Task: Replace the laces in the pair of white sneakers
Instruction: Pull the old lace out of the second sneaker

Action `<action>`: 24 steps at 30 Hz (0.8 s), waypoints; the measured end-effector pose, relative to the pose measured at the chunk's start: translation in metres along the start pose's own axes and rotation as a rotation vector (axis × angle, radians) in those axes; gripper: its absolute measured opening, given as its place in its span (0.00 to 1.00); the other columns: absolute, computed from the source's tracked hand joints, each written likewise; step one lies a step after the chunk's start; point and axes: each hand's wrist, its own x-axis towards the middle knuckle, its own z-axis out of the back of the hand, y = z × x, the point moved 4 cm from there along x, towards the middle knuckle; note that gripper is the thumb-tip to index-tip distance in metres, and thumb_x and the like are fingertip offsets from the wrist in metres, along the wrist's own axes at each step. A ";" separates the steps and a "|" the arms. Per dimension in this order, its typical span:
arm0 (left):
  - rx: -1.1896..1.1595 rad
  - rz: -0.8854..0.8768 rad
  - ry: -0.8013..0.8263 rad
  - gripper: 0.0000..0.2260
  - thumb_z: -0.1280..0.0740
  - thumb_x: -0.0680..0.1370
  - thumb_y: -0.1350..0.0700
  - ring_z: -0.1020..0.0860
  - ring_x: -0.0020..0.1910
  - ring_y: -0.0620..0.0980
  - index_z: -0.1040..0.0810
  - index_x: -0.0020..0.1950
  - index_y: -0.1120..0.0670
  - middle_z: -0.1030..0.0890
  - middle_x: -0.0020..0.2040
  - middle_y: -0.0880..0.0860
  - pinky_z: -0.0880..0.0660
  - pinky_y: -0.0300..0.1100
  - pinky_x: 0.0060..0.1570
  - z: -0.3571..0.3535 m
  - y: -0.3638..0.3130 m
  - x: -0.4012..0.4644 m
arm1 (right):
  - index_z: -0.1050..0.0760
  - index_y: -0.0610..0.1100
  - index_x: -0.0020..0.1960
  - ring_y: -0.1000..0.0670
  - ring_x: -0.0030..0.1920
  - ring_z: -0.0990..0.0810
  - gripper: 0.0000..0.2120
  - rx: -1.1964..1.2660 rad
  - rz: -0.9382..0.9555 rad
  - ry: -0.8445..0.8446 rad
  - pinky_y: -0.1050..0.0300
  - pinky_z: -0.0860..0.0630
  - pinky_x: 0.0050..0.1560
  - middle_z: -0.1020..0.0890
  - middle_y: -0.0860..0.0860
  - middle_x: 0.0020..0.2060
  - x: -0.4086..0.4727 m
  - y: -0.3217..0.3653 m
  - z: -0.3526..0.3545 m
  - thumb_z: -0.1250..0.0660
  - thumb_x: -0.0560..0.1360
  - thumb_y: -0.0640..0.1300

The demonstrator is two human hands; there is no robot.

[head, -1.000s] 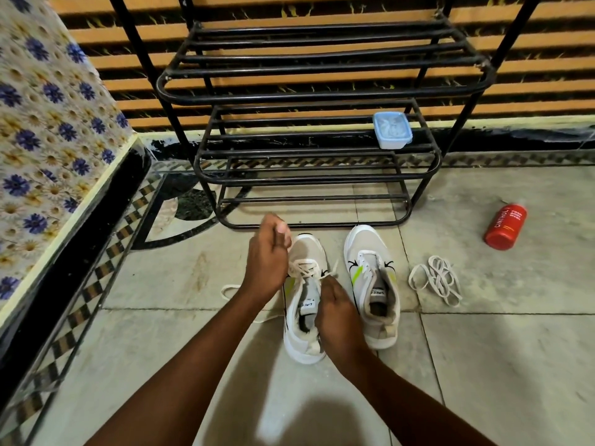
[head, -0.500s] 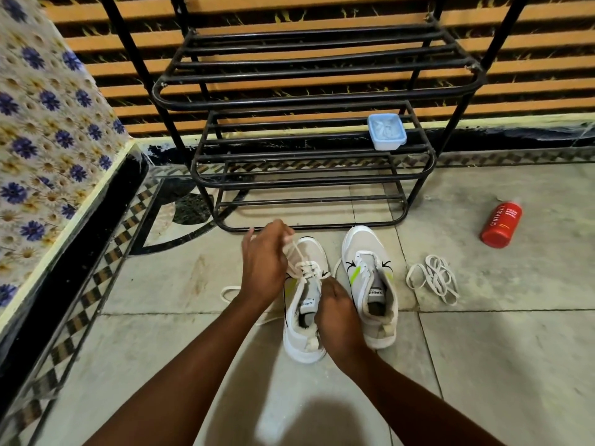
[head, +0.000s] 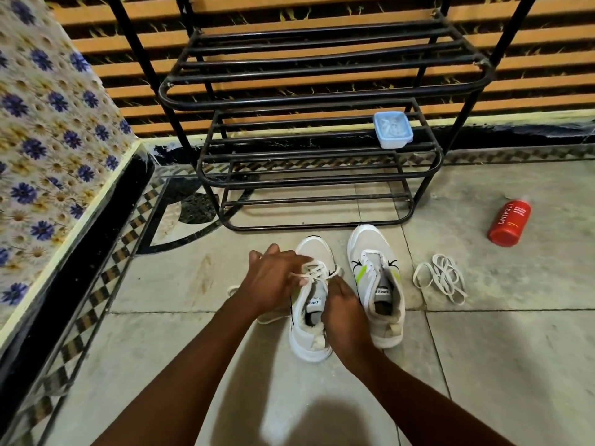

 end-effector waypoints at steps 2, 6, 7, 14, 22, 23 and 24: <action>0.181 -0.018 -0.001 0.10 0.33 0.81 0.49 0.29 0.55 0.48 0.18 0.61 0.40 0.20 0.53 0.41 0.45 0.48 0.47 0.004 -0.010 0.003 | 0.25 0.44 0.58 0.46 0.53 0.21 0.12 -0.046 0.037 0.020 0.72 0.30 0.43 0.22 0.50 0.51 -0.003 0.002 0.002 0.44 0.82 0.47; 0.132 0.039 -0.255 0.10 0.38 0.78 0.57 0.29 0.53 0.49 0.19 0.49 0.45 0.22 0.48 0.44 0.43 0.49 0.47 0.029 -0.022 0.010 | 0.26 0.35 0.60 0.39 0.56 0.21 0.19 -0.066 -0.006 0.011 0.54 0.27 0.55 0.21 0.40 0.57 0.001 0.007 0.003 0.36 0.70 0.28; 0.028 0.068 -0.355 0.09 0.38 0.77 0.59 0.28 0.51 0.49 0.22 0.47 0.45 0.23 0.47 0.43 0.40 0.50 0.48 0.037 -0.021 0.010 | 0.25 0.34 0.61 0.38 0.56 0.20 0.23 -0.087 0.024 0.018 0.51 0.24 0.56 0.20 0.38 0.57 -0.001 0.010 0.004 0.33 0.66 0.27; -0.982 0.102 -0.545 0.10 0.46 0.87 0.63 0.17 0.38 0.54 0.30 0.48 0.59 0.20 0.39 0.54 0.19 0.56 0.43 0.050 -0.026 0.004 | 0.24 0.30 0.61 0.35 0.52 0.17 0.31 -0.089 0.105 0.018 0.47 0.18 0.52 0.19 0.35 0.55 -0.002 0.005 -0.001 0.27 0.58 0.28; -0.423 0.149 -0.589 0.07 0.45 0.78 0.61 0.23 0.38 0.50 0.31 0.48 0.49 0.22 0.38 0.46 0.28 0.50 0.37 0.067 -0.006 0.004 | 0.24 0.32 0.51 0.36 0.46 0.18 0.21 -0.062 0.047 0.002 0.54 0.22 0.49 0.21 0.36 0.46 -0.004 0.000 0.004 0.27 0.58 0.29; -0.363 0.154 -0.517 0.07 0.45 0.76 0.59 0.23 0.39 0.50 0.31 0.48 0.48 0.21 0.39 0.45 0.27 0.50 0.38 0.069 -0.004 0.005 | 0.24 0.32 0.50 0.37 0.45 0.18 0.21 -0.069 0.043 -0.007 0.54 0.21 0.47 0.21 0.37 0.46 -0.002 -0.002 0.001 0.27 0.57 0.28; -0.315 0.175 -0.434 0.07 0.45 0.74 0.57 0.22 0.41 0.50 0.30 0.48 0.47 0.20 0.40 0.44 0.25 0.50 0.39 0.068 -0.001 0.006 | 0.24 0.33 0.52 0.37 0.45 0.18 0.21 -0.050 0.026 0.000 0.53 0.21 0.47 0.21 0.37 0.47 -0.001 -0.002 0.000 0.29 0.59 0.27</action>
